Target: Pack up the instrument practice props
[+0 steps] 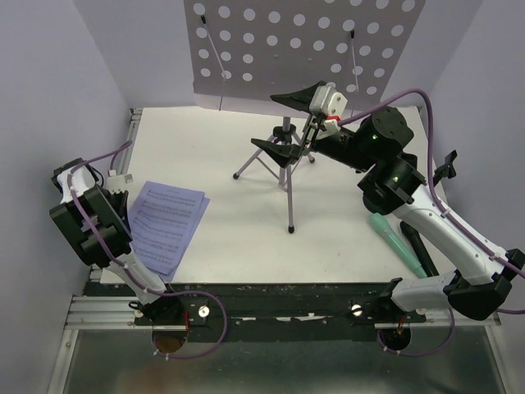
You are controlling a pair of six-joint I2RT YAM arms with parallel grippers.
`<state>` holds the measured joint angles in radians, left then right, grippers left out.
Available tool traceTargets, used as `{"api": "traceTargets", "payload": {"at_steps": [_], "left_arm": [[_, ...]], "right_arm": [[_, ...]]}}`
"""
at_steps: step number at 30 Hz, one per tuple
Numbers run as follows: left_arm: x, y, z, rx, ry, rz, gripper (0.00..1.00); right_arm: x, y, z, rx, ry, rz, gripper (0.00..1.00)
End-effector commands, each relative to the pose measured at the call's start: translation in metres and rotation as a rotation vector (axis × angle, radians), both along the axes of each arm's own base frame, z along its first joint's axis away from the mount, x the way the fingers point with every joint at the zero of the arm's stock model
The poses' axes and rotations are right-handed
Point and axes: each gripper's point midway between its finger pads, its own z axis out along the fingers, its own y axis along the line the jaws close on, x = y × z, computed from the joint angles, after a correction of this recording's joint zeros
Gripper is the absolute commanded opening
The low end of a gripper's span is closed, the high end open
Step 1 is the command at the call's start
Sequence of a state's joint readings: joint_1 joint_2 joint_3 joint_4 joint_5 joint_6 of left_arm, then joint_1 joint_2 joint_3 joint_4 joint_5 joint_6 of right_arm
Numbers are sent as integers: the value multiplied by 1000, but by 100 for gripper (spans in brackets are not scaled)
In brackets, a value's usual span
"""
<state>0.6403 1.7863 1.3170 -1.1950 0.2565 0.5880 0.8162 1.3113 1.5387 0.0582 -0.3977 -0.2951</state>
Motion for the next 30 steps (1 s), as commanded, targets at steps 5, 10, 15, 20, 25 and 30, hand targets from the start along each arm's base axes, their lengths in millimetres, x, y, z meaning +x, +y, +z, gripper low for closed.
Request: {"api": "traceTargets", "payload": {"at_steps": [5, 10, 15, 20, 25, 30], "left_arm": [[24, -32, 23, -360, 45, 229, 0], [22, -47, 44, -454, 39, 247, 0], [-8, -38, 22, -327, 113, 182, 0], [-21, -21, 3, -178, 132, 169, 0], [-15, 4, -6, -19, 86, 196, 0], [-10, 13, -10, 58, 34, 250, 0]], "right_arm": [[5, -3, -1, -4, 33, -23, 100], [7, -3, 0, -2, 28, -28, 100], [9, -3, -1, -2, 33, -29, 99], [11, -2, -2, -2, 44, -25, 100], [12, -3, -2, 2, 48, -28, 99], [12, -3, -3, 0, 50, -32, 100]]}}
